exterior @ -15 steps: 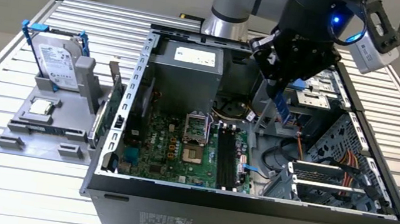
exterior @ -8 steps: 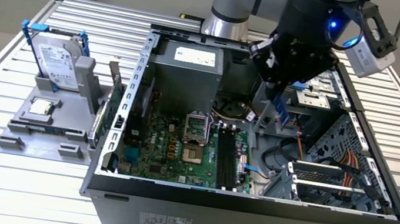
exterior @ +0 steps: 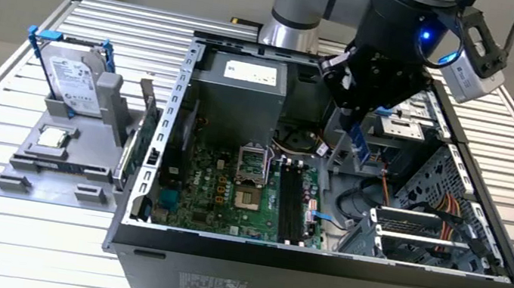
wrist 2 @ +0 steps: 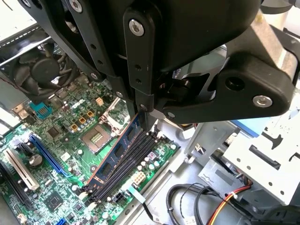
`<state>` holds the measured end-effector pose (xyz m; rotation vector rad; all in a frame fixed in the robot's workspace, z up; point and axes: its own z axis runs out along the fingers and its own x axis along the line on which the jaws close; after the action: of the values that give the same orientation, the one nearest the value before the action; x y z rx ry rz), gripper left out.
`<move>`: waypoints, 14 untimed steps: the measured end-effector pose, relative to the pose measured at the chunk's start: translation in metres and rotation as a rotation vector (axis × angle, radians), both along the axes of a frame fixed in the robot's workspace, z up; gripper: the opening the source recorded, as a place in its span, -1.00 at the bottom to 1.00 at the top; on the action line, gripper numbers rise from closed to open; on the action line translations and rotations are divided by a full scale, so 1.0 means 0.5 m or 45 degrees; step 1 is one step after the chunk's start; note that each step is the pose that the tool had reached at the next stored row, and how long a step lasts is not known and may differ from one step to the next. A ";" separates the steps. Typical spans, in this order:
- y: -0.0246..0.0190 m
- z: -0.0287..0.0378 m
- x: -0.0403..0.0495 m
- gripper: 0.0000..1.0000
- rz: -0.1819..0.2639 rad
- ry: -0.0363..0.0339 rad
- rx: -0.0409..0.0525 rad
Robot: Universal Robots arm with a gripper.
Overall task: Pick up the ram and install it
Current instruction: 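Insert the ram into the slot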
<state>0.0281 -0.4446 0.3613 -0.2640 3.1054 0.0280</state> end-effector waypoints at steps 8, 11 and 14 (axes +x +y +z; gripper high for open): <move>0.0000 -0.016 0.000 -1.00 0.000 0.0000 -0.003; 0.0000 -0.022 0.000 -1.00 0.000 0.0000 -0.005; 0.0001 -0.027 0.000 -1.00 0.000 0.0000 -0.006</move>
<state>0.0281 -0.4446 0.3477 -0.2640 3.1058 0.0207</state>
